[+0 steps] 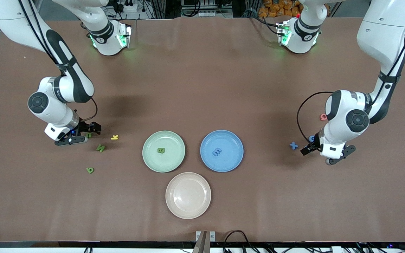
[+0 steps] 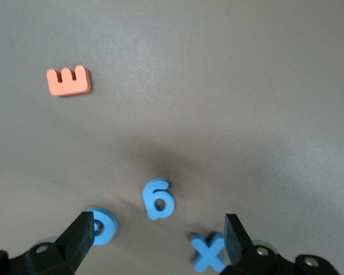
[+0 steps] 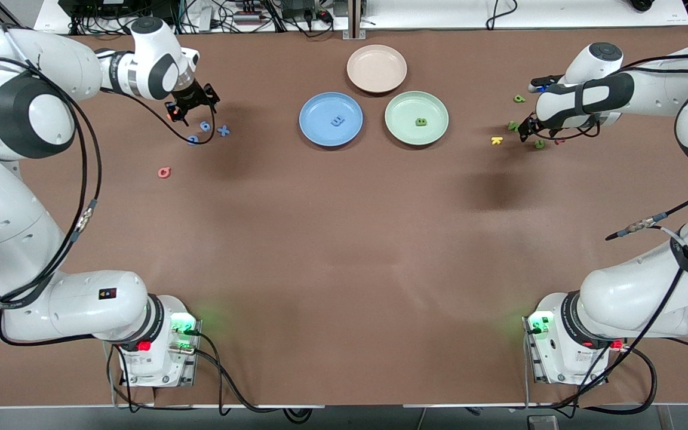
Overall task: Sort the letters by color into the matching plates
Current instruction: 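Move the left gripper to the blue 6 while the right gripper nears green u, then grasp the blue 6 with the left gripper while the right gripper grasps u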
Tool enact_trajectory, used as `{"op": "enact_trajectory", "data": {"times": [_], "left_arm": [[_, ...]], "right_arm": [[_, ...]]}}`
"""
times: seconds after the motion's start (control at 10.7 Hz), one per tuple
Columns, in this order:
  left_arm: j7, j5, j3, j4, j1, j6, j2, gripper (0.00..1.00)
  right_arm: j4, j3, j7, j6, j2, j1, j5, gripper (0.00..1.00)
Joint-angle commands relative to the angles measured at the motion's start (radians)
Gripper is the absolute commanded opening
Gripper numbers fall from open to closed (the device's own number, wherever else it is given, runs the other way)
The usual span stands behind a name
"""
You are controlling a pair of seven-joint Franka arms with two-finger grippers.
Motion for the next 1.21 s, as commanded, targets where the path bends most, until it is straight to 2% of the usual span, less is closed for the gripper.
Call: {"op": "enact_trajectory", "data": {"times": [0.0, 0.19, 0.56, 0.75, 1.02, 1.12], "left_arm": [[-0.117, 0.005, -0.004, 0.048, -0.017, 0.033, 0.054, 1.0], [-0.159, 0.005, -0.004, 0.089, -0.017, 0.054, 0.101, 1.0], [-0.195, 0.005, -0.002, 0.083, -0.014, 0.085, 0.137, 1.0], [-0.193, 0.014, -0.001, 0.074, -0.009, 0.087, 0.143, 1.0], [-0.192, 0.018, -0.001, 0.066, -0.006, 0.085, 0.14, 1.0], [-0.192, 0.018, 0.001, 0.063, -0.006, 0.084, 0.137, 1.0]], "right_arm": [[-0.027, 0.019, -0.027, 0.03, -0.006, -0.043, -0.022, 1.0], [-0.027, 0.021, -0.03, 0.047, 0.006, -0.049, -0.021, 1.0], [-0.026, 0.021, -0.03, 0.095, 0.037, -0.049, -0.022, 0.98], [-0.027, 0.021, -0.031, 0.095, 0.037, -0.049, -0.022, 0.79], [-0.027, 0.021, -0.067, 0.086, 0.034, -0.063, -0.022, 0.42], [-0.027, 0.021, -0.067, 0.084, 0.034, -0.063, -0.022, 0.37]]}}
